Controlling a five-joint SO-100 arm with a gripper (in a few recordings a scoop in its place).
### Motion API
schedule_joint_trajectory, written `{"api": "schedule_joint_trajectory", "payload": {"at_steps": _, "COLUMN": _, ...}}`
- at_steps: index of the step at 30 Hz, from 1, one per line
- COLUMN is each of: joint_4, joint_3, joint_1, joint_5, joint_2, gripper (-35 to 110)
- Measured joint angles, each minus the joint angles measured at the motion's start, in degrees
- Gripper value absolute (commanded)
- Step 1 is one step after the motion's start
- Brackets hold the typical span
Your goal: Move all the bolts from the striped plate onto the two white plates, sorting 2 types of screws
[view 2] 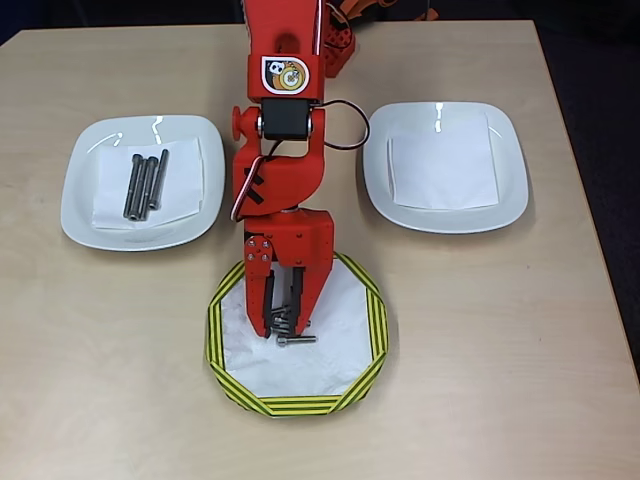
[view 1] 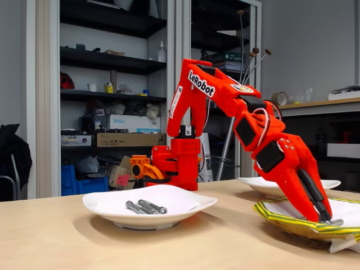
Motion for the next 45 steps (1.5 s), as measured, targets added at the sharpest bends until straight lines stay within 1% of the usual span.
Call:
{"api": "schedule_joint_trajectory", "payload": {"at_steps": 8, "joint_4": -4.48, "joint_3": 3.43, "joint_1": -1.14, "joint_5": 2.11, "joint_2": 0.00, "gripper": 10}}
{"api": "schedule_joint_trajectory", "payload": {"at_steps": 20, "joint_4": -3.60, "joint_3": 5.80, "joint_1": -1.76, "joint_5": 1.85, "joint_2": 1.23, "gripper": 8}}
{"api": "schedule_joint_trajectory", "payload": {"at_steps": 27, "joint_4": -3.52, "joint_3": 3.52, "joint_1": -1.32, "joint_5": -0.97, "joint_2": 0.35, "gripper": 8}}
{"api": "schedule_joint_trajectory", "payload": {"at_steps": 34, "joint_4": -1.76, "joint_3": -4.75, "joint_1": -0.18, "joint_5": -4.83, "joint_2": -5.45, "gripper": 7}}
{"api": "schedule_joint_trajectory", "payload": {"at_steps": 40, "joint_4": -1.58, "joint_3": -7.82, "joint_1": -0.09, "joint_5": -4.66, "joint_2": -7.56, "gripper": 7}}
{"api": "schedule_joint_trajectory", "payload": {"at_steps": 42, "joint_4": 0.35, "joint_3": -8.88, "joint_1": -0.09, "joint_5": -3.96, "joint_2": -7.47, "gripper": 7}}
{"api": "schedule_joint_trajectory", "payload": {"at_steps": 45, "joint_4": 6.42, "joint_3": -11.87, "joint_1": 0.00, "joint_5": -2.46, "joint_2": -7.03, "gripper": 7}}
